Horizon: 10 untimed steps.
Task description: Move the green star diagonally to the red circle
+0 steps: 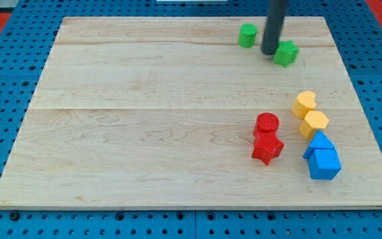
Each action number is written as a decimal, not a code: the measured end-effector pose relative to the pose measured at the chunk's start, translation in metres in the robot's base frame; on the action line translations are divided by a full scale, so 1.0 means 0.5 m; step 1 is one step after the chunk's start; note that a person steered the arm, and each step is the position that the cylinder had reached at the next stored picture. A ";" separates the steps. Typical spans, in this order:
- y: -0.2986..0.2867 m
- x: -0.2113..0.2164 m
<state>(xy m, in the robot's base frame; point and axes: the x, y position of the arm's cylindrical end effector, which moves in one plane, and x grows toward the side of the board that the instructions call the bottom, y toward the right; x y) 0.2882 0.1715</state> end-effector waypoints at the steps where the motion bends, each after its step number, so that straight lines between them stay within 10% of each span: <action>1: 0.006 -0.040; 6: 0.087 0.325; 8: -0.156 0.309; 10: 0.096 0.297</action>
